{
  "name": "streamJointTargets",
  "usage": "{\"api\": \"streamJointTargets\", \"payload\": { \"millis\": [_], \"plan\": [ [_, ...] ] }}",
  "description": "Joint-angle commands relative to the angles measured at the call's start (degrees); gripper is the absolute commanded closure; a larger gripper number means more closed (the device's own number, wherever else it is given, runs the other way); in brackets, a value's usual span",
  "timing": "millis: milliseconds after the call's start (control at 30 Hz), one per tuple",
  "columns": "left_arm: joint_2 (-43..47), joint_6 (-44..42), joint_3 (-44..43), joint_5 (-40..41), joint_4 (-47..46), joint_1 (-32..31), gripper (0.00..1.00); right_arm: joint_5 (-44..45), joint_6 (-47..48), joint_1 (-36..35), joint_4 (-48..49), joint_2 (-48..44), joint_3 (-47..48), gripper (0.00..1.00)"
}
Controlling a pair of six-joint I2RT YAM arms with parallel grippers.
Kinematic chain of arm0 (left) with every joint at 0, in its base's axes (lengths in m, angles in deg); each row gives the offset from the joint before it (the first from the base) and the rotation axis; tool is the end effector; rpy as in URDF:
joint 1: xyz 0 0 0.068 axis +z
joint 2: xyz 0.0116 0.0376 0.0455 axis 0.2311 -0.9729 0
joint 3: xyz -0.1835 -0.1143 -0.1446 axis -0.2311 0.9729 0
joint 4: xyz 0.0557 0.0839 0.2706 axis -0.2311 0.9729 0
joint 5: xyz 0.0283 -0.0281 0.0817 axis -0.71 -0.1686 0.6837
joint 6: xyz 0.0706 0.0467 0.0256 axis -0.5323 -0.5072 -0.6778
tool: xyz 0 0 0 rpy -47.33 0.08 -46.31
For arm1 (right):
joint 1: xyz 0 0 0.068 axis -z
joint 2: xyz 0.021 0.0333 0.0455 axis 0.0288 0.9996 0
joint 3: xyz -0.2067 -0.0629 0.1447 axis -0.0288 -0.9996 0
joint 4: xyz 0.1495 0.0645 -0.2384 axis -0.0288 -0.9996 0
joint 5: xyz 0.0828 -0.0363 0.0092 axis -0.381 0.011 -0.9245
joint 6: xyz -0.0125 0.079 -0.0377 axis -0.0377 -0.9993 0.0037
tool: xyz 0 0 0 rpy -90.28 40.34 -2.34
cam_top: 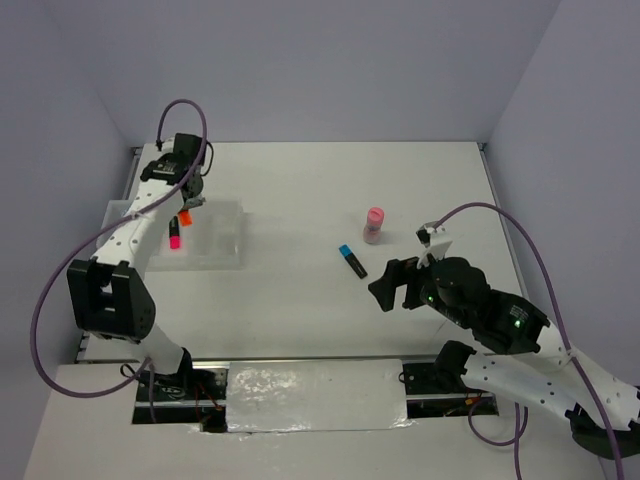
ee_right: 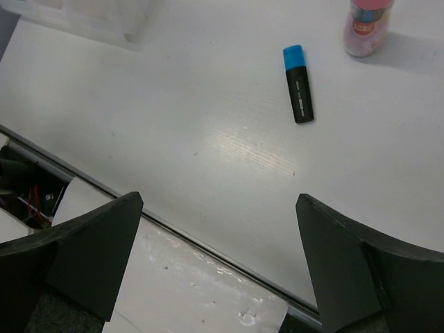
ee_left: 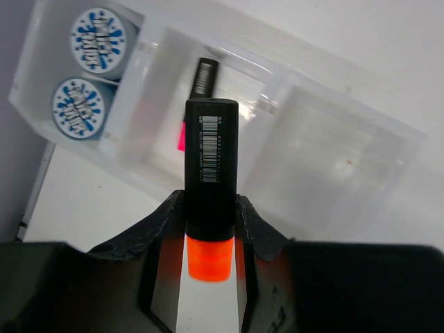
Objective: Sort the stationery into containers
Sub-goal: Place the pen in the storage box.
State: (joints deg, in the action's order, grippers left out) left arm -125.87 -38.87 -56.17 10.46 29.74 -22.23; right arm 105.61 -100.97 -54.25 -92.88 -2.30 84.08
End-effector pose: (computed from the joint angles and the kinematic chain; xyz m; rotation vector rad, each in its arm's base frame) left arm 0.3894 -0.0184 0.2776 -0.6395 2.2486 0.3758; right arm 0.1314 0.1358 0.3098 -0.2587 2.0900 0.5828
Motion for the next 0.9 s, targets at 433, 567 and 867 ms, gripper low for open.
{"api": "streamJointTargets", "payload": {
  "millis": [433,567,867],
  "plan": [
    [-12.1,-6.7,-4.1,-4.3,1.7,12.5,0.89,-4.3,3.6,0.3,6.4,0.4,-2.1,0.0],
    [-12.8,-6.6,-2.3,-4.7,0.9,12.8,0.68,-4.6,3.4,0.3,7.1,0.9,-2.6,0.0],
    [-11.8,-5.5,-3.0,-6.2,1.1,13.8,0.17,-8.0,5.2,0.4,8.6,5.6,-3.0,0.0]
  ]
}}
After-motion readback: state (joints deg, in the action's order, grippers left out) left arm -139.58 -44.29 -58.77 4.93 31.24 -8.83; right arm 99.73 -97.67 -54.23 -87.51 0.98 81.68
